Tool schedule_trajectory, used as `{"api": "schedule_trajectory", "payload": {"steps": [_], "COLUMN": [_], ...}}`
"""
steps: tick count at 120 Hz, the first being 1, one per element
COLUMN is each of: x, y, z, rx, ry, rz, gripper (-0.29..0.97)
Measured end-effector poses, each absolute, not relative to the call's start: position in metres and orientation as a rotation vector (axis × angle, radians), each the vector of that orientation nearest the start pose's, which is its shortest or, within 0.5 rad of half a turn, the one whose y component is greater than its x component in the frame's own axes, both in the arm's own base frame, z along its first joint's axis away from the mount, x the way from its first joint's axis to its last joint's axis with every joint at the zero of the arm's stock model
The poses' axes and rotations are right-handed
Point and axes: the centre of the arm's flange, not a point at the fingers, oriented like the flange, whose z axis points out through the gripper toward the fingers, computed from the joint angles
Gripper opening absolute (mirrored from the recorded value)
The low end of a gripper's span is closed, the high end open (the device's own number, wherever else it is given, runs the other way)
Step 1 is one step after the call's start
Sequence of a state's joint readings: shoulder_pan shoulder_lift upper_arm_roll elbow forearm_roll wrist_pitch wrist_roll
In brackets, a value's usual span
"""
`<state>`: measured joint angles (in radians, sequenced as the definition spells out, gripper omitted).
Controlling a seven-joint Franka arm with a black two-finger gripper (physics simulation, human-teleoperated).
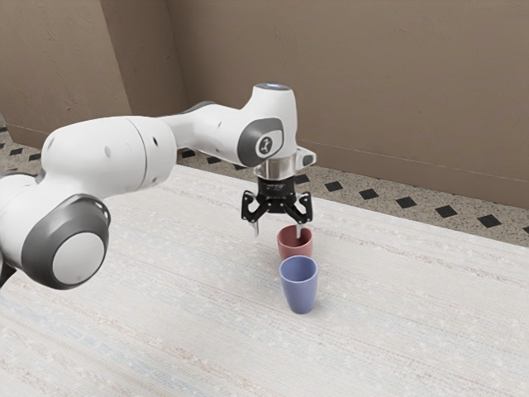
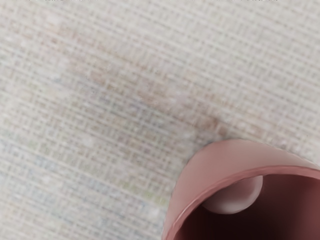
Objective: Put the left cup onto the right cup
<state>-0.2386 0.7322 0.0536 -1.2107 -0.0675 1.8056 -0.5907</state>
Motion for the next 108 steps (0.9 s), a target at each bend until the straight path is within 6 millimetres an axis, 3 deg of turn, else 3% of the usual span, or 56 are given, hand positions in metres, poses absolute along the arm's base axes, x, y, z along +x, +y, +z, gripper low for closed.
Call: {"api": "schedule_trajectory", "payload": {"steps": [41,108], "x": [0.719,0.719], "y": [-0.146,-0.15], "z": [0.328,0.315], "rx": [-3.04,-3.033], "ry": [-0.652,-0.647], "rz": [0.218,0.236], "gripper": [0.66,0.46]}}
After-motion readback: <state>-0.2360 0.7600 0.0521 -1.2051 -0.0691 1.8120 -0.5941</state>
